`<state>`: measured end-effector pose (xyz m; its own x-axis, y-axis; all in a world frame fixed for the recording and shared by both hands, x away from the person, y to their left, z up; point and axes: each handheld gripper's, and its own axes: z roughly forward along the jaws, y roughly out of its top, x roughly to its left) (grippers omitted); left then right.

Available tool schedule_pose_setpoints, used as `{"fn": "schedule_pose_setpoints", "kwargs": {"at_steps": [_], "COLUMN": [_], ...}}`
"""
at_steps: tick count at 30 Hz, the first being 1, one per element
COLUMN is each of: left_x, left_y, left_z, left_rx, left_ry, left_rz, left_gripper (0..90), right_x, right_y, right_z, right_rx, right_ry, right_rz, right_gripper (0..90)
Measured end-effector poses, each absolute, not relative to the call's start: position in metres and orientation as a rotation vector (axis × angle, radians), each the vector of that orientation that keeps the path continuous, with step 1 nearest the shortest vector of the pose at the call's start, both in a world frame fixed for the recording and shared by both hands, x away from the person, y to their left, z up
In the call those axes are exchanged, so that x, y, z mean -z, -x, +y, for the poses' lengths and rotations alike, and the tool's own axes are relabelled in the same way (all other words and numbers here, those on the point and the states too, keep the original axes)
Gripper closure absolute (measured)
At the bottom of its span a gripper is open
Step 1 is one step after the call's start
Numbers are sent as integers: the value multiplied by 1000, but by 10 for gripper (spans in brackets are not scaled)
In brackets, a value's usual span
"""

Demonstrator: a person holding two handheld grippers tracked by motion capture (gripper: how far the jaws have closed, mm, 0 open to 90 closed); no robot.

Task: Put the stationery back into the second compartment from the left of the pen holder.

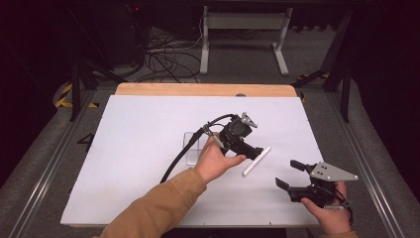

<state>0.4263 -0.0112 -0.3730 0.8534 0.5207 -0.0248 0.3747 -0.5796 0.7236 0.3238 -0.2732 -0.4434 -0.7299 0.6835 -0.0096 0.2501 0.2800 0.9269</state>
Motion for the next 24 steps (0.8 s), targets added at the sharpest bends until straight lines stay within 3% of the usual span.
{"fn": "schedule_pose_setpoints", "kwargs": {"at_steps": [4, 11, 24], "left_x": [379, 389, 411], "left_y": [-427, -436, -444], "left_z": [-18, -23, -38], "left_rx": [-316, -209, -188], "left_ry": [-2284, -2265, -2309], "left_rz": [645, 701, 739], "left_gripper": [199, 231, 363], "right_x": [443, 442, 440], "right_y": [-324, -323, -322], "right_z": [-274, -275, -278], "right_rx": [-1437, -1434, -1452], "right_ry": [-845, -847, -846], "right_rz": [2143, 2134, 2120], "right_gripper": [169, 169, 169]}}
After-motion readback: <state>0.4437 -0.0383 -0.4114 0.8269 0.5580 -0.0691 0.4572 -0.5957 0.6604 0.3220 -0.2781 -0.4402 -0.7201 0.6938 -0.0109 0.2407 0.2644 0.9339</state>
